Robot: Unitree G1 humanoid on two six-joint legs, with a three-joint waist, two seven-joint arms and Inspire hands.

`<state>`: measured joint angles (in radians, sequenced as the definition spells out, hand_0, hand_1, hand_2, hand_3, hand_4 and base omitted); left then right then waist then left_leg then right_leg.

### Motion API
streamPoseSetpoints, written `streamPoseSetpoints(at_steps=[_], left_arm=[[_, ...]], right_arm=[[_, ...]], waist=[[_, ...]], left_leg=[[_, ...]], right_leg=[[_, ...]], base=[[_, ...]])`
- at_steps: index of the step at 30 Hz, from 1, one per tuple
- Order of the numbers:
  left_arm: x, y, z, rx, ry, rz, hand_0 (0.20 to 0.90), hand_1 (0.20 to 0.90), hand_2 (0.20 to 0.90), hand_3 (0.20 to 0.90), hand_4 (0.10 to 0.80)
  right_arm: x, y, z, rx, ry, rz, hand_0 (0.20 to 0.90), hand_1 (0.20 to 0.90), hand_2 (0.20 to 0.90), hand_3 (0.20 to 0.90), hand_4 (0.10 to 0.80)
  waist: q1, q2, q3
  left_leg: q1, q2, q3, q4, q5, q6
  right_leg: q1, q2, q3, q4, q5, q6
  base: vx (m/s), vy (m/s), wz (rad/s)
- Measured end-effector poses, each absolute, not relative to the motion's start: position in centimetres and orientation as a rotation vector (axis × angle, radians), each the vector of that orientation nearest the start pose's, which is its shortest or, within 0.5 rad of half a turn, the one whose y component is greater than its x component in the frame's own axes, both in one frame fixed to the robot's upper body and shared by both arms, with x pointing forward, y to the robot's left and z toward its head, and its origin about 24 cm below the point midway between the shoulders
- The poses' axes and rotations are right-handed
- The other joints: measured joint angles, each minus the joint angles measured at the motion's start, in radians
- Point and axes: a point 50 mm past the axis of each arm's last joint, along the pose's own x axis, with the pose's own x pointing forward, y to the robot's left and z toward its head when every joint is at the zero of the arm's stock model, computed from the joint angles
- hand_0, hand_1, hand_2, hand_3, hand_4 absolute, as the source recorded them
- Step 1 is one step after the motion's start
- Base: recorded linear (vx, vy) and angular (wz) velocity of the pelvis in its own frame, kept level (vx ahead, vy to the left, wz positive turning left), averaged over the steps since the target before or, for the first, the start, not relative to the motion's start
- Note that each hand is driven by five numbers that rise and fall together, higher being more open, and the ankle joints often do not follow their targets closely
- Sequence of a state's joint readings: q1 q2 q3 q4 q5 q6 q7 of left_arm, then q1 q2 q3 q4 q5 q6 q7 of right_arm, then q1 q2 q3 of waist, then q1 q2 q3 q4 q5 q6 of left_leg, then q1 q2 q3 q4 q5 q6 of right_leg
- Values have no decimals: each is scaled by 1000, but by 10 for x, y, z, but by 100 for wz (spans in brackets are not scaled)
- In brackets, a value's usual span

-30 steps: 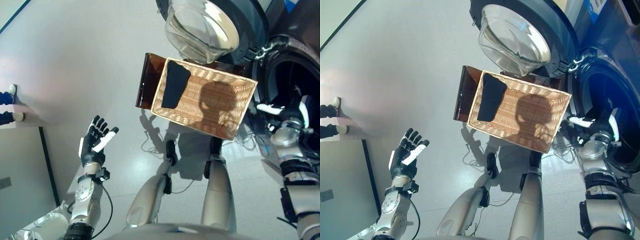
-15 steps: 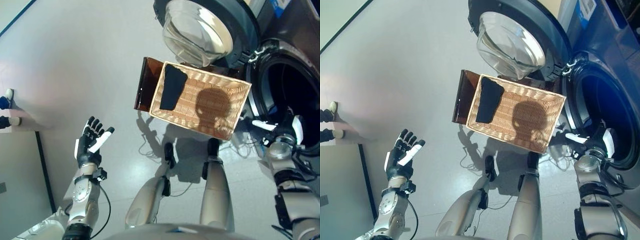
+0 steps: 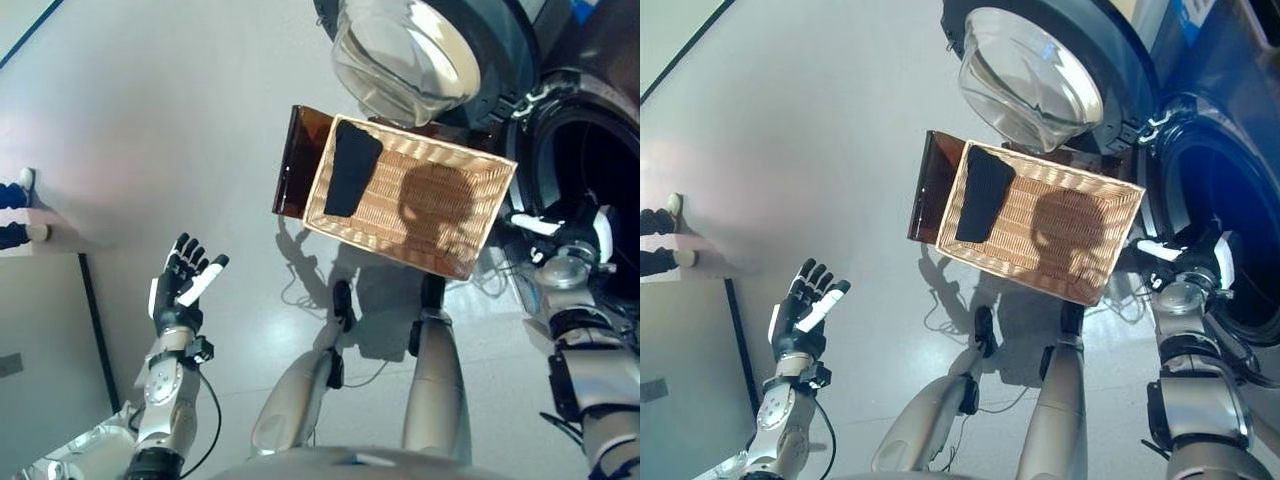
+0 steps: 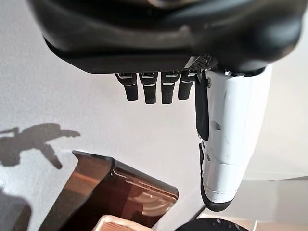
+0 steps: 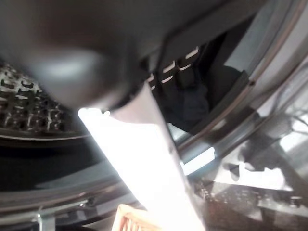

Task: Pick up the clothes and place them into the washing machine

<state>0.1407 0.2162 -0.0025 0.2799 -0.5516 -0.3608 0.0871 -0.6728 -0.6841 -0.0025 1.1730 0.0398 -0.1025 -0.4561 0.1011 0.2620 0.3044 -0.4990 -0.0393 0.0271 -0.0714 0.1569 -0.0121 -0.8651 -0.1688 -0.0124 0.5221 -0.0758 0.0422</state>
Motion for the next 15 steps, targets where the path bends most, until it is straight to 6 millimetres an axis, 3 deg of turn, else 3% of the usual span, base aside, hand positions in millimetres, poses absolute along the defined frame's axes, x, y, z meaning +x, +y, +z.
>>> streamPoseSetpoints(at_steps=[9,15], left_arm=[[206,226,-14,-292,46,303,900,900,900,900,800],[207,225,-15,-289,50,291,900,900,900,900,800]], right_arm=[[310,-387,97,-546,247,-878,900,900,900,900,800],[308,-402,117,-513,234,-946,900,900,900,900,800]], waist=[[0,3,4],[2,10,8]], left_leg=[[-15,6,-7,0,12,-22],[-16,6,-8,-1,18,-32]], right_leg=[[-44,1,-1,67,-45,-13],[-61,0,-1,97,-60,-26]], base=[[-1,-47,8],[-2,-28,3]])
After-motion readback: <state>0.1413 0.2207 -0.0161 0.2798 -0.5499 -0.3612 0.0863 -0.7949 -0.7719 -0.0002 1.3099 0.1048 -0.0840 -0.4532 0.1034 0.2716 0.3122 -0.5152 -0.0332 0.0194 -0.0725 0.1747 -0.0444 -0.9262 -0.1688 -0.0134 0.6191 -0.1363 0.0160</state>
